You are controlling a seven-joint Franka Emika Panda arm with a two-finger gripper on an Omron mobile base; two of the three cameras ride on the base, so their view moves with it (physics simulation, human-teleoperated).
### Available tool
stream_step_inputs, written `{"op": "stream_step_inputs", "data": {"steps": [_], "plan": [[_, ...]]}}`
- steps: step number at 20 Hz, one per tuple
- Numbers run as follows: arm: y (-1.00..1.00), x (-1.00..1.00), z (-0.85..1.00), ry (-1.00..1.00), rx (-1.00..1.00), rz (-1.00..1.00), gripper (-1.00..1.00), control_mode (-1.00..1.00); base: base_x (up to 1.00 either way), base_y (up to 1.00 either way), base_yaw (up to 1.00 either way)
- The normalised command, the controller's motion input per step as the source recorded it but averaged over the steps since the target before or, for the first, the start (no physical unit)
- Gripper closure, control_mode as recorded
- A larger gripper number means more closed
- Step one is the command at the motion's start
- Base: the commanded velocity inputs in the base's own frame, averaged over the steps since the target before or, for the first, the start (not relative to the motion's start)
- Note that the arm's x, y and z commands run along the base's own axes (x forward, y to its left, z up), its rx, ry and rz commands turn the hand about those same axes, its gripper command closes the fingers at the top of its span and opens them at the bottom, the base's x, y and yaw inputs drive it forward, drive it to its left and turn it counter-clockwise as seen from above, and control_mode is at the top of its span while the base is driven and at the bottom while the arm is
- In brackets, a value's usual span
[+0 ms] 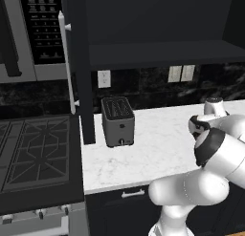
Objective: Pick up the bowls on the counter and stack them on top of one another in the open cabinet. Place the smaller bowl on top of the larger bowl.
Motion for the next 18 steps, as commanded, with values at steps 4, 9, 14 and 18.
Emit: {"op": "stream_step_inputs", "data": {"steps": [4, 9, 14, 18], "plan": [[0.11, 0.03, -0.22, 0.14, 0.00, 0.00, -1.00, -1.00, 0.00, 0.00, 0.00], [0.01, 0.51, -0.28, 0.12, 0.00, 0.00, -1.00, -1.00, 0.00, 0.00, 0.00], [0.00, 0.47, -0.22, 0.03, 0.00, 0.00, -1.00, -1.00, 0.00, 0.00, 0.00], [-0.08, 0.21, -0.09, 0.00, 0.00, 0.00, -1.00, -1.00, 0.00, 0.00, 0.00]]}}
